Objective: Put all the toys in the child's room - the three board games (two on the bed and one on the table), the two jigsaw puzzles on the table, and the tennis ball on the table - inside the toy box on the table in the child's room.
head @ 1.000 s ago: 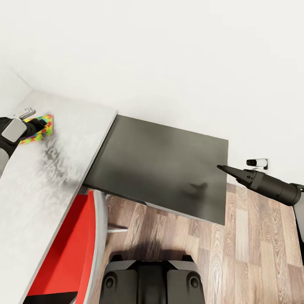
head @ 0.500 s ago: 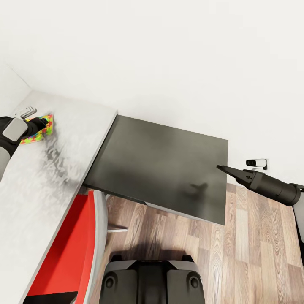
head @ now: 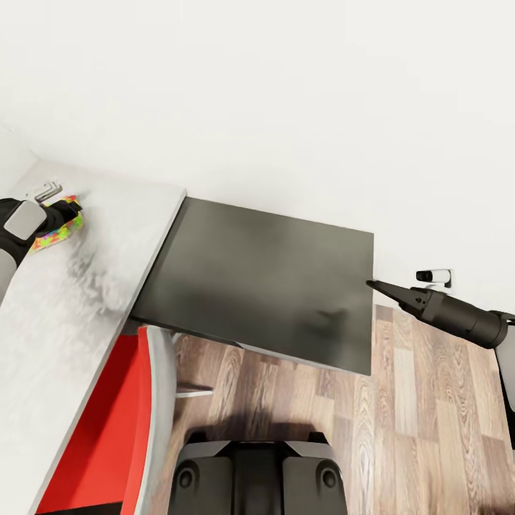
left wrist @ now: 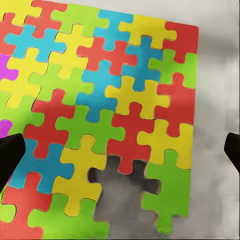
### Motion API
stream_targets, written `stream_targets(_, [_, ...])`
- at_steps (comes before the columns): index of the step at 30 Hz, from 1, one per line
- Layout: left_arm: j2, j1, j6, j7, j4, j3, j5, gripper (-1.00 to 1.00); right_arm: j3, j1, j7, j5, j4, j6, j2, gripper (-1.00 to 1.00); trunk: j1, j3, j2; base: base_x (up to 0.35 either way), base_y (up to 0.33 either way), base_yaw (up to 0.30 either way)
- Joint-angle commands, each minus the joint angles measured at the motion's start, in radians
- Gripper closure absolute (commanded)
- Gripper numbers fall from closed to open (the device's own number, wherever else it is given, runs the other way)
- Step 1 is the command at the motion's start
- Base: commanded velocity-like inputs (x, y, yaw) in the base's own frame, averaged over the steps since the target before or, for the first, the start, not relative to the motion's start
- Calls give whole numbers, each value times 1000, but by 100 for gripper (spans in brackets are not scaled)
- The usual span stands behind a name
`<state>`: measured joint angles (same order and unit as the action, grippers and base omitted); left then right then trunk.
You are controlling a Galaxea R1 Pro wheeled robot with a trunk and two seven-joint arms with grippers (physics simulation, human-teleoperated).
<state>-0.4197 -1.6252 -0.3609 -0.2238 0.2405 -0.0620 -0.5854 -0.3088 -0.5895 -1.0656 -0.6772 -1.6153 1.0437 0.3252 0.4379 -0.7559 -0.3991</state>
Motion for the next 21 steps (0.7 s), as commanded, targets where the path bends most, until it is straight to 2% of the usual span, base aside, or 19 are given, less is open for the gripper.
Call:
stream_targets(1, [10, 1, -3, -3, 1, 7, -43, -100, 0, -1, -2, 2, 0, 3, 0, -100, 12, -1, -1, 0, 0, -239])
stream_targets(12, [16, 1, -3, -3, 1, 7, -59, -100, 1, -2, 12, 2, 0, 3, 0, -100, 12, -1, -1, 0, 0, -254])
stream_targets(21, [15, 1, -2, -3, 2, 7, -68, -100, 2, -1, 15, 2, 0, 3, -1, -100, 12, -1, -1, 0, 0, -79])
